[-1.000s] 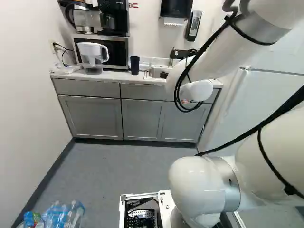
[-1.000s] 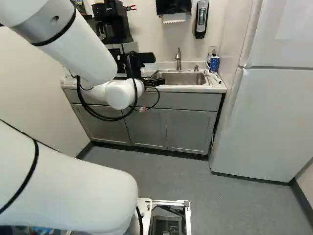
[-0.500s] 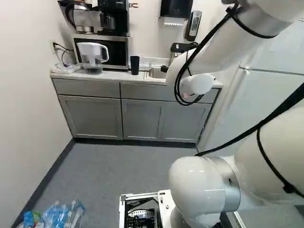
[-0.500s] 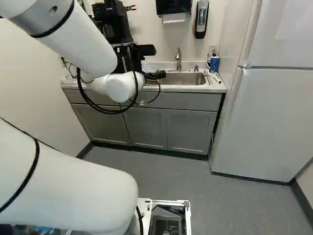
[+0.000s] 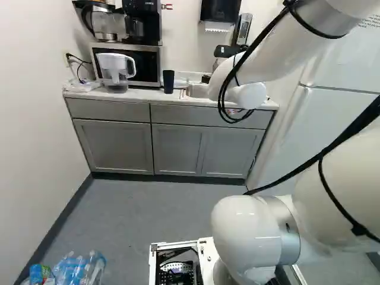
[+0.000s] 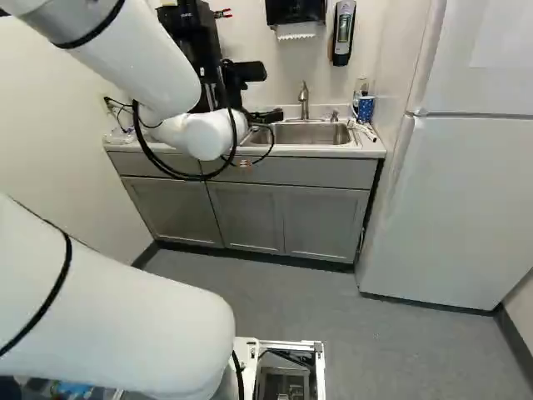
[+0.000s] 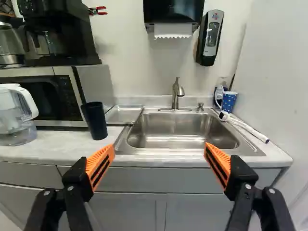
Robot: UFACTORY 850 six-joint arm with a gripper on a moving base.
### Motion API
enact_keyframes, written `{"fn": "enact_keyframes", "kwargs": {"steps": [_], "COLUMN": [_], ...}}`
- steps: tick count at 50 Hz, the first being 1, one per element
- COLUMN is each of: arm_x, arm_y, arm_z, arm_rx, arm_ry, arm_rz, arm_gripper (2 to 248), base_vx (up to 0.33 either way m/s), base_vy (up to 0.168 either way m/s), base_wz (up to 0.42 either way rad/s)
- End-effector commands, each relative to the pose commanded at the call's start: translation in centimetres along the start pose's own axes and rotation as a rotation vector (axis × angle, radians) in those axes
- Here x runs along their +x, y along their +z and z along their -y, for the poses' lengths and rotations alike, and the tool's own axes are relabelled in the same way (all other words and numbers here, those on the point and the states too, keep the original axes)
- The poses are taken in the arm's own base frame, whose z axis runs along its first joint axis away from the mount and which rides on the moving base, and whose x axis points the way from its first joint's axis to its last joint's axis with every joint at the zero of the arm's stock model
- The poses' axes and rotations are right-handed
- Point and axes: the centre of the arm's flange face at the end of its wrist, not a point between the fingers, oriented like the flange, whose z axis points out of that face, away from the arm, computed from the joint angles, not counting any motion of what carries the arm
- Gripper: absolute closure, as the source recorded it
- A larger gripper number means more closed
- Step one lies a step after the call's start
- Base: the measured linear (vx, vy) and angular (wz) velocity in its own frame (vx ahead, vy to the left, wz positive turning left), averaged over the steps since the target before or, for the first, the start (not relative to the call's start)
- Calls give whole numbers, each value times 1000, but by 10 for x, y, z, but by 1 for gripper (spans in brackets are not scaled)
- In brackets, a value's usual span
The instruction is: Rinse the cup and place it in the tray
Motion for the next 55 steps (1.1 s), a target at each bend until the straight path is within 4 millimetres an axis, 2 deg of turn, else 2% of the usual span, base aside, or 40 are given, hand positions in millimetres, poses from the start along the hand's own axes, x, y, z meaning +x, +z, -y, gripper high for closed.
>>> {"fn": "enact_keyframes", "kwargs": {"steps": [55], "arm_x": [52], "arm_y": [36], "arm_z": [-6], "arm_rx": [-14], "arm_ry": [2], "arm_rz": [42], "arm_gripper": [3], "base_vx": [0], "base_vy": [0], "base_wz": [0]}}
